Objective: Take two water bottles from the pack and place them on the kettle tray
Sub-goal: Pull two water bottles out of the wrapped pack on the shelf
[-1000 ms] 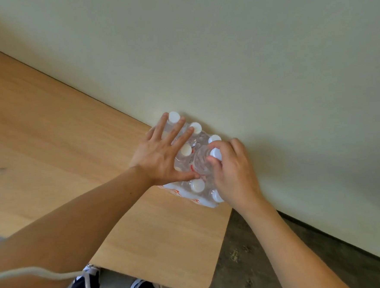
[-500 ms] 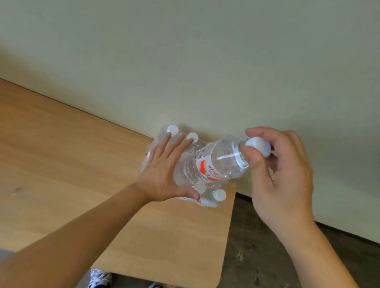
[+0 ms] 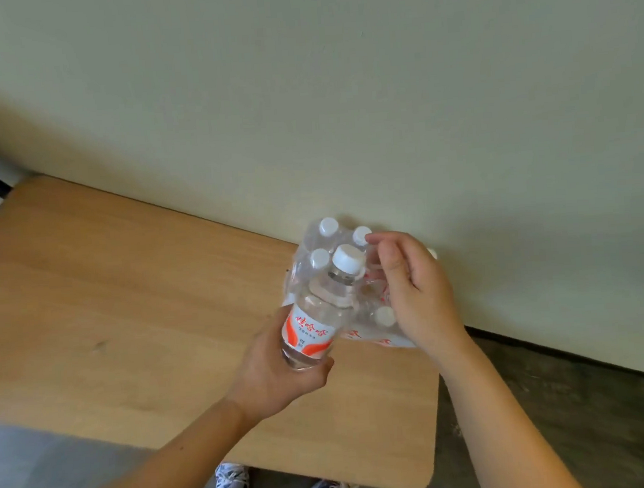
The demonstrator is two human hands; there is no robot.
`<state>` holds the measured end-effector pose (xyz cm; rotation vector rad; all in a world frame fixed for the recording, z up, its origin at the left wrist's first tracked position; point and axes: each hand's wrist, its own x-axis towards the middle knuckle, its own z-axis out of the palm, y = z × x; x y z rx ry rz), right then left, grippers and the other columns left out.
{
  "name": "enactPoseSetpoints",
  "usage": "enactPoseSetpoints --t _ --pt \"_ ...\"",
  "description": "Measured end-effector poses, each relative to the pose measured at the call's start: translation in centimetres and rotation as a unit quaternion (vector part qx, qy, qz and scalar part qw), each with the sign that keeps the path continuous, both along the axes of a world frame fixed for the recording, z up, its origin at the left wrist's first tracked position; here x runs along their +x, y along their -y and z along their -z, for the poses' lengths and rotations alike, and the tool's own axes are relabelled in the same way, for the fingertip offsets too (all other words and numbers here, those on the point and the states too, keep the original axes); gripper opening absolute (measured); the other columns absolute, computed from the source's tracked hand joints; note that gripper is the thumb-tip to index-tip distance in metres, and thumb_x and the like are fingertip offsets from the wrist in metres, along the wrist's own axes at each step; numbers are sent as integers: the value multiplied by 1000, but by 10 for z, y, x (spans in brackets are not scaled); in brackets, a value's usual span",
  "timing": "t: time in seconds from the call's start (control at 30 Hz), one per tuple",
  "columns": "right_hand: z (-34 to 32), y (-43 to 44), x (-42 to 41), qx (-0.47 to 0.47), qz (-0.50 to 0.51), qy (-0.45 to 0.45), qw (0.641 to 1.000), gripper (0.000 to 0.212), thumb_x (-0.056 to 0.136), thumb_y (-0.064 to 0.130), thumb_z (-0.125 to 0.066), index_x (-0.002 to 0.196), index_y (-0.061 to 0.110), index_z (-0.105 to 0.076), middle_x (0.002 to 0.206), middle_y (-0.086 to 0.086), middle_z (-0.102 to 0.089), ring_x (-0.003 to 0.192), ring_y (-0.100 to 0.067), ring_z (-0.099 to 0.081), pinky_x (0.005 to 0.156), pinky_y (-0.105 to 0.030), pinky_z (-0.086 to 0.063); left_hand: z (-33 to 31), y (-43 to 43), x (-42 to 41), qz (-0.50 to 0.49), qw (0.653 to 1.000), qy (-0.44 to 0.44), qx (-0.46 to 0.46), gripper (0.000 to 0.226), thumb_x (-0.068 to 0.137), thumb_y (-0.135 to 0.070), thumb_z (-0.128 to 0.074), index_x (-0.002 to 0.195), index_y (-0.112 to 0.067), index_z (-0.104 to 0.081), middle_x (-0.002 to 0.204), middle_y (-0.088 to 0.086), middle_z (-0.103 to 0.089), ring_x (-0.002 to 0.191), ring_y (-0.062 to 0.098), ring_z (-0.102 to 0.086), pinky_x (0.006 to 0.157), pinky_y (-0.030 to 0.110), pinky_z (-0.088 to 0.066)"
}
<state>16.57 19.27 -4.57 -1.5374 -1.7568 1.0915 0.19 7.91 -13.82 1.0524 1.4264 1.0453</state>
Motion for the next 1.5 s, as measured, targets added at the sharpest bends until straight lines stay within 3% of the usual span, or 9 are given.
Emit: enactPoseSetpoints --t 0.13,0.33,0.6,0.77,0.9,1.07,1.23,1.37,1.5 --pt "56 -27 11 -56 -9 140 989 30 101 21 -60 131 17 -60 113 8 -63 112 -17 -65 97 -38 -54 16 25 -14 -54 995 42 -77 59 59 -36 -82 112 -34 -57 101 -12 -76 86 9 -76 68 17 -57" --pt "105 -37 10 -114 -82 249 958 32 98 31 -65 128 20 -62 122 0 -70 111 -24 -67 94 -44 -53 34 42 -25 -85 982 109 -131 63 61 -38 -84 118 -31 -58 105 8 -77 95 28 -76 79 44 -64" --pt "113 -39 11 -114 -79 202 970 22 98 30 -66 119 30 -64 91 25 -64 94 -9 -63 73 -24 -45 38 31 -20 -98 978 133 -128 48 61 -41 -84 103 -55 -63 100 -2 -79 83 11 -77 67 26 -60" --pt "110 -37 12 -87 -85 198 972 23 97 26 -68 120 25 -64 102 6 -72 97 -19 -67 79 -34 -50 33 24 -15 -95 976 146 -127 50 61 -42 -85 102 -59 -63 102 0 -79 86 19 -78 70 36 -63" --pt "106 -33 19 -64 -81 185 977 19 97 21 -70 115 17 -66 99 2 -75 93 -23 -70 82 -39 -55 24 17 -15 -89 976 156 -123 47 61 -41 -83 101 -57 -65 99 -1 -80 85 17 -78 68 30 -62" --pt "83 -33 27 -19 -85 155 984 28 96 18 -69 117 35 -60 91 19 -71 89 -8 -69 79 -32 -54 12 11 -16 -79 977 157 -117 48 62 -42 -82 104 -56 -64 100 -4 -80 85 12 -78 67 27 -62" --pt "36 -31 35 14 -68 147 987 23 90 35 -69 109 41 -57 97 10 -74 93 -15 -71 80 -42 -59 3 12 -3 -110 966 199 -121 61 59 -38 -84 114 -27 -62 87 0 -80 73 13 -78 58 22 -59" --pt "-13 -20 45 72 -60 63 994 25 88 28 -73 110 35 -66 102 38 -70 96 12 -68 80 -7 -50 -5 12 6 -110 963 214 -125 68 59 -38 -85 120 -20 -61 91 2 -81 77 15 -78 60 24 -60" --pt "-50 -11 59 72 -72 34 994 32 89 15 -78 118 27 -69 110 36 -71 103 9 -69 86 -6 -50 -11 12 10 -97 965 215 -117 64 61 -37 -85 118 -24 -61 91 2 -80 76 16 -78 60 24 -60"
